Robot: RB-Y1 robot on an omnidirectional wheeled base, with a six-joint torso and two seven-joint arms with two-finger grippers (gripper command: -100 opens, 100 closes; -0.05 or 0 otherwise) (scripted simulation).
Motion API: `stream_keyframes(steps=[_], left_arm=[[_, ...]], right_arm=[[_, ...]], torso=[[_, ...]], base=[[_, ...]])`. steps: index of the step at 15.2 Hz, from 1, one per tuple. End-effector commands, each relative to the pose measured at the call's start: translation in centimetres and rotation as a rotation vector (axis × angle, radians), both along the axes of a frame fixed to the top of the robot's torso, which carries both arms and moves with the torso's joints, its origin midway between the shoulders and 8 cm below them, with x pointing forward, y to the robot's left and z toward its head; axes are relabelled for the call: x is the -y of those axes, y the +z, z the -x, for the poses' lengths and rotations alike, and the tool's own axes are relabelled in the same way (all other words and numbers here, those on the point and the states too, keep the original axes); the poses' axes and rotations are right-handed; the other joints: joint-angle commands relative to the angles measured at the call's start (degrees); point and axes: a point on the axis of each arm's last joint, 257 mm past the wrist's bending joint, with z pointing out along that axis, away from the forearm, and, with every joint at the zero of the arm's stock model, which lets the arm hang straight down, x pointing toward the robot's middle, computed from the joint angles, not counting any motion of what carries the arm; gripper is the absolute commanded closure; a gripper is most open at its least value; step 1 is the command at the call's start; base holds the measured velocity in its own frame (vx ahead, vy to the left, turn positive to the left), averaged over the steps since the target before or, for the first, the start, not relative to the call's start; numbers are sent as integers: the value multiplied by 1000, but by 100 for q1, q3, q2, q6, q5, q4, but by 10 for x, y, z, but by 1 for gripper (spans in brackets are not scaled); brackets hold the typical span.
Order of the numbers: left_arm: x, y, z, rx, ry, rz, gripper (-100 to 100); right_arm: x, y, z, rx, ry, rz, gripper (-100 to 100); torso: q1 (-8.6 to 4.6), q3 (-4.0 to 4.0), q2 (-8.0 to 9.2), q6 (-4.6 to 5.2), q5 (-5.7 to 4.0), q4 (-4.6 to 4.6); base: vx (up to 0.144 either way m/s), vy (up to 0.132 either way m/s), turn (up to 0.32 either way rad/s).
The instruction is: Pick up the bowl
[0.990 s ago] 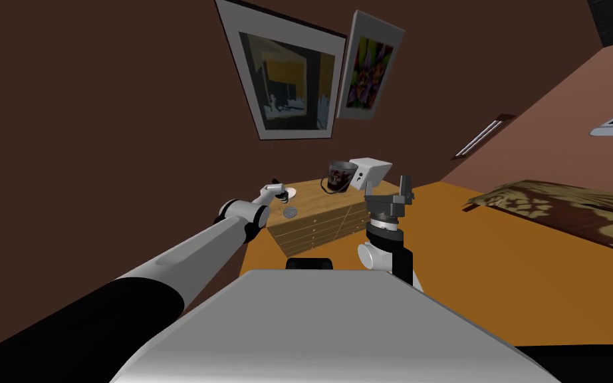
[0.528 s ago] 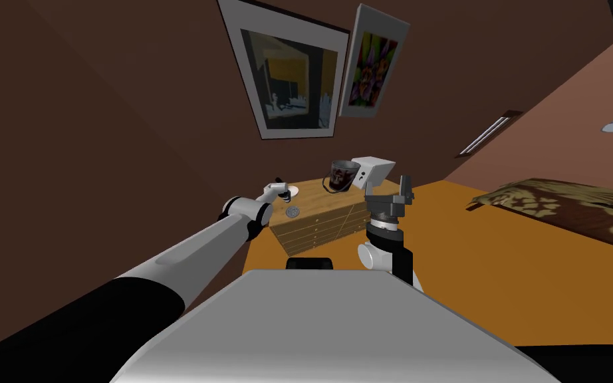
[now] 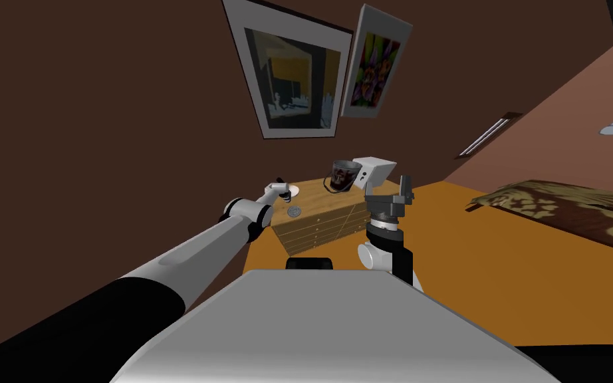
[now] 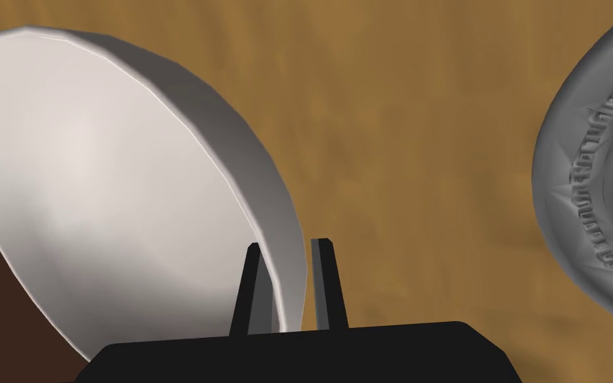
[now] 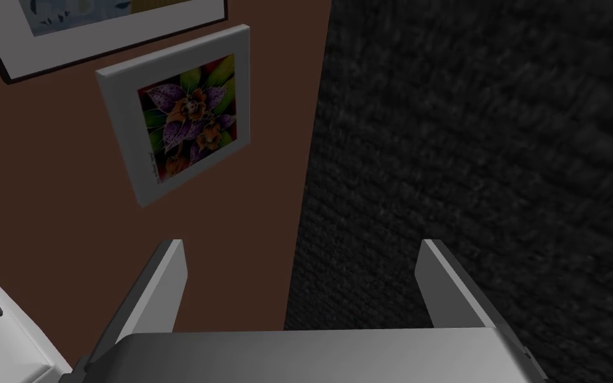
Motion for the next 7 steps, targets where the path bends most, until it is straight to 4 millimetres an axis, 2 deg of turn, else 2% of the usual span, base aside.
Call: stream_keyframes(steps=[1, 3, 4, 7], left_arm=[[18, 6, -1, 1, -18, 10, 100], [18, 6, -1, 1, -18, 10, 100], [31, 10, -1, 1, -19, 10, 100], [29, 10, 0, -1, -19, 10, 100]], right_arm=[[0, 0, 0, 0, 0, 0, 0], [0, 0, 0, 0, 0, 0, 0], [0, 0, 0, 0, 0, 0, 0], [0, 0, 0, 0, 0, 0, 0]], torso=[[0, 0, 0, 0, 0, 0], [10, 10, 10, 5, 1, 9], [15, 11, 11, 1, 3, 11], [25, 15, 16, -2, 5, 14]], base=[[-23, 29, 30], [-17, 55, -10], [-11, 67, 16], [-7, 57, 2]])
